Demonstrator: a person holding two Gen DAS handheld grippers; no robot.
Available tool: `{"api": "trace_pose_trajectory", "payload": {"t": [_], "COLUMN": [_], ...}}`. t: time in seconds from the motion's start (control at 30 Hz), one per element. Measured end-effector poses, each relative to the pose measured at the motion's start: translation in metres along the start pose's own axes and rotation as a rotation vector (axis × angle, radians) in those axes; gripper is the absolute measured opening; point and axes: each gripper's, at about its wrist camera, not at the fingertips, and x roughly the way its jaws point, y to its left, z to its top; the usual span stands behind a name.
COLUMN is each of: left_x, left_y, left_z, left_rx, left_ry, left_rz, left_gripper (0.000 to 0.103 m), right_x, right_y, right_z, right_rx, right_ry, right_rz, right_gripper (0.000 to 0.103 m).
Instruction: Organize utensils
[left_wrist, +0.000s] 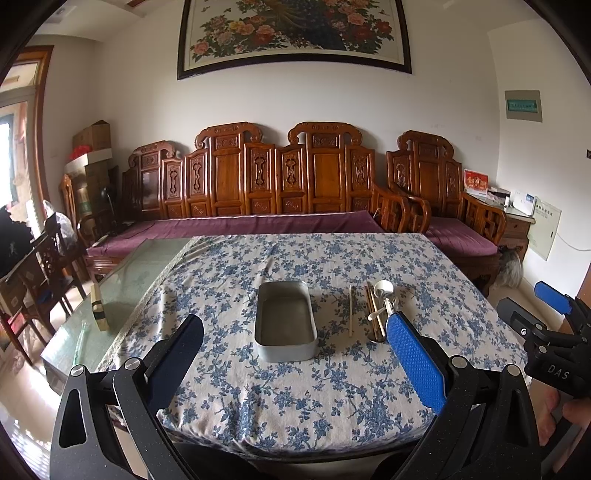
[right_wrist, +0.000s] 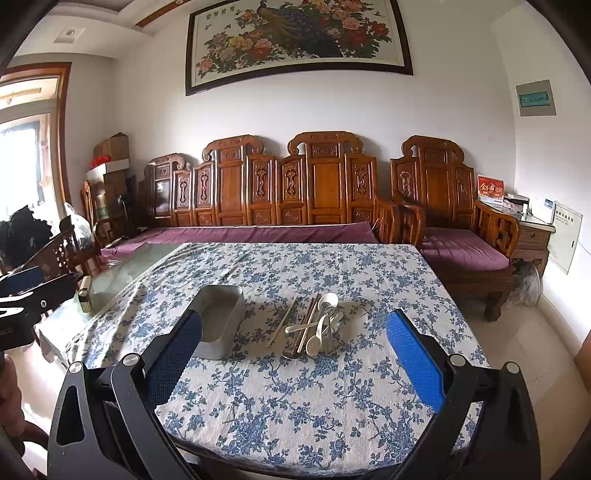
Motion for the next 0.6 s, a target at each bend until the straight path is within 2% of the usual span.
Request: {"api": "trace_pose_trajectory", "payload": {"t": [0.6], "left_x": [0.0025], "left_y": [-0.0005], "left_z": [-0.0010], "left_rx": [0.002], "left_ry": [0.003], "left_rz": [0.000], "left_gripper": [0.097], "right_x": [0.0028], "right_y": [0.0021], "right_z": [-0.0024], "right_rx": [0.003], "right_ry": [0.001], "right_rz": [0.004], "right_gripper": [0.100]}}
